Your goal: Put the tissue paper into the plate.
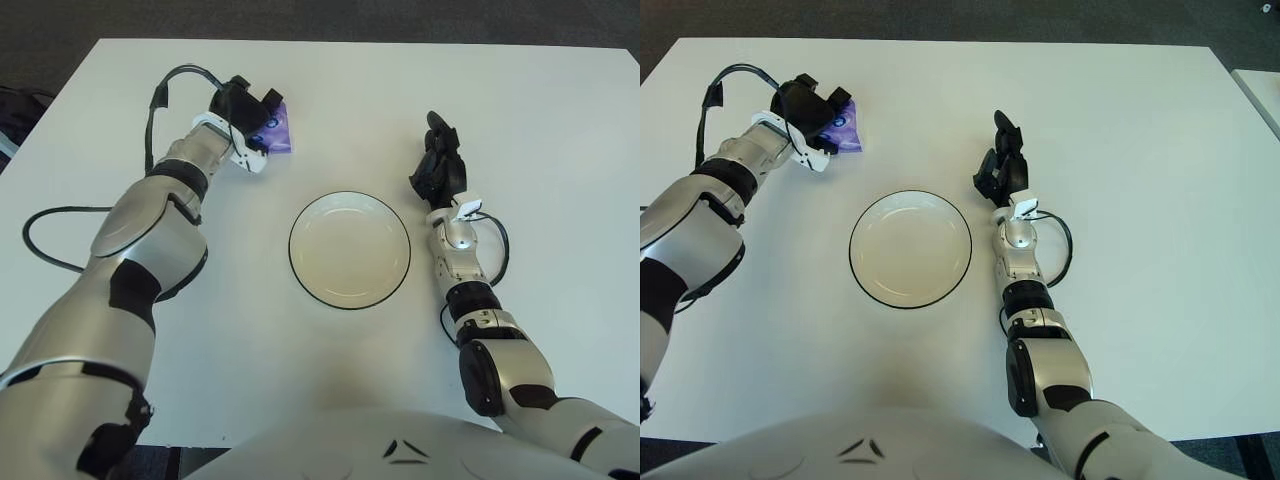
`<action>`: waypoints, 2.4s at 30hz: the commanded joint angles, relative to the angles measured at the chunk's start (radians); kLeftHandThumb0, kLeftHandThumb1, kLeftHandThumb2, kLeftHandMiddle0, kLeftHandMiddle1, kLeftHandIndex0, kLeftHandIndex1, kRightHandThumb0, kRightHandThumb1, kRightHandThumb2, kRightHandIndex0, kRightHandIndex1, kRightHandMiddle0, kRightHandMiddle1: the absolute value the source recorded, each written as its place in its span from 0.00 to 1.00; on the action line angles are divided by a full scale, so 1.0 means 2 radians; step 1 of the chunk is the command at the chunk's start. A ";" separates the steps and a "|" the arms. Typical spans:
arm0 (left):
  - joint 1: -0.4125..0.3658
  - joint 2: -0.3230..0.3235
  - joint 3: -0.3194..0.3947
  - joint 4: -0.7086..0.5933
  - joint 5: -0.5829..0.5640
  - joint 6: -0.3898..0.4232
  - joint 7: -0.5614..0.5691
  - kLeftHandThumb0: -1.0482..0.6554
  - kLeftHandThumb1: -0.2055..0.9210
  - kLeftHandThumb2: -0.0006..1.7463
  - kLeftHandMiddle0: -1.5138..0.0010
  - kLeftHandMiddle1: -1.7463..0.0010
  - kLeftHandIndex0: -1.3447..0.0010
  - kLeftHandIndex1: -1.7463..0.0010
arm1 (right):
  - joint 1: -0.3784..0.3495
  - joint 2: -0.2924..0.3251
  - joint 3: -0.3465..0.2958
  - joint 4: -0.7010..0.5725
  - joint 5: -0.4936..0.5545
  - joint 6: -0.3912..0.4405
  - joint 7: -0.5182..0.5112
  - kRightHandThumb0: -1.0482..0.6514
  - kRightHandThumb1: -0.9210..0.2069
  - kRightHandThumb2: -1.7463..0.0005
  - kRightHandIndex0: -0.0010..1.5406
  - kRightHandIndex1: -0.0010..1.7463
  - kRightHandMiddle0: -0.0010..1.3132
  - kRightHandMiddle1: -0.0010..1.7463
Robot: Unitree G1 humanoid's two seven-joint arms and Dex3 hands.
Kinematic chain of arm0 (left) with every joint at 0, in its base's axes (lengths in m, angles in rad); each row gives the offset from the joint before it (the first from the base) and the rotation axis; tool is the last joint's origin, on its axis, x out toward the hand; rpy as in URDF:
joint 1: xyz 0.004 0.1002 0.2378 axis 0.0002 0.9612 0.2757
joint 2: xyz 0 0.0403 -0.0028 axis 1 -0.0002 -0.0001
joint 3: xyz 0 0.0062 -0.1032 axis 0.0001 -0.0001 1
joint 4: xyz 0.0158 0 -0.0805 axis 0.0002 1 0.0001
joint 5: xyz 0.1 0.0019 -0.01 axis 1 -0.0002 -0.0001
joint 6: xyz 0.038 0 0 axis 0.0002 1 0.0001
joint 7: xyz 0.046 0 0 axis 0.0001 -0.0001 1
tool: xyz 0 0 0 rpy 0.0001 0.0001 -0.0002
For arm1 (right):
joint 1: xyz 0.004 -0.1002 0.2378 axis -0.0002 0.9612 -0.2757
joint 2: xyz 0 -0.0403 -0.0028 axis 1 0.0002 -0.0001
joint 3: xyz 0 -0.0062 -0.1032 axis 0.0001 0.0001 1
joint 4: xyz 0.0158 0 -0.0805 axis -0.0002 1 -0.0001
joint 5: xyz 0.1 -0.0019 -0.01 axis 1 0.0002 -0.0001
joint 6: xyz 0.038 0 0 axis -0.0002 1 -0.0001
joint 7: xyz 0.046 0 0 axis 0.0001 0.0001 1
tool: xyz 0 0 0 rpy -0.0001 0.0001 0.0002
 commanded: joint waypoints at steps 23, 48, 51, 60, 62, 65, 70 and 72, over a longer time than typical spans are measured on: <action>0.051 -0.008 0.019 0.003 -0.013 -0.037 0.056 0.29 1.00 0.41 0.18 0.00 0.28 0.00 | 0.074 0.013 0.003 0.031 0.002 0.040 -0.007 0.24 0.00 0.46 0.18 0.01 0.00 0.36; 0.043 -0.004 0.174 -0.018 -0.165 -0.143 0.025 0.35 0.93 0.44 0.17 0.00 0.25 0.00 | 0.082 0.013 0.012 0.024 -0.001 0.048 -0.008 0.25 0.00 0.47 0.21 0.01 0.00 0.40; 0.038 -0.004 0.201 -0.027 -0.193 -0.169 0.000 0.36 0.93 0.43 0.20 0.00 0.29 0.00 | 0.082 0.012 0.012 0.024 -0.002 0.048 -0.009 0.25 0.00 0.47 0.21 0.01 0.00 0.40; 0.027 0.001 0.252 -0.064 -0.244 -0.230 -0.051 0.37 0.91 0.40 0.20 0.00 0.30 0.00 | 0.084 0.010 0.014 0.023 -0.003 0.047 -0.006 0.24 0.00 0.48 0.21 0.01 0.00 0.40; 0.028 0.004 0.261 -0.071 -0.252 -0.241 -0.063 0.37 0.90 0.40 0.19 0.00 0.29 0.00 | 0.084 0.010 0.015 0.022 -0.003 0.048 -0.005 0.24 0.00 0.48 0.21 0.01 0.00 0.40; 0.028 0.006 0.269 -0.077 -0.257 -0.248 -0.074 0.37 0.88 0.41 0.18 0.00 0.28 0.00 | 0.084 0.010 0.015 0.023 -0.003 0.049 -0.006 0.24 0.00 0.48 0.21 0.01 0.00 0.40; 0.029 0.011 0.274 -0.091 -0.256 -0.260 -0.084 0.38 0.85 0.43 0.17 0.00 0.27 0.00 | 0.084 0.010 0.015 0.024 -0.003 0.050 -0.005 0.25 0.00 0.48 0.21 0.01 0.00 0.39; 0.029 0.013 0.273 -0.097 -0.251 -0.268 -0.085 0.38 0.85 0.43 0.17 0.00 0.26 0.00 | 0.083 0.009 0.015 0.025 -0.003 0.050 -0.005 0.25 0.00 0.48 0.21 0.01 0.00 0.39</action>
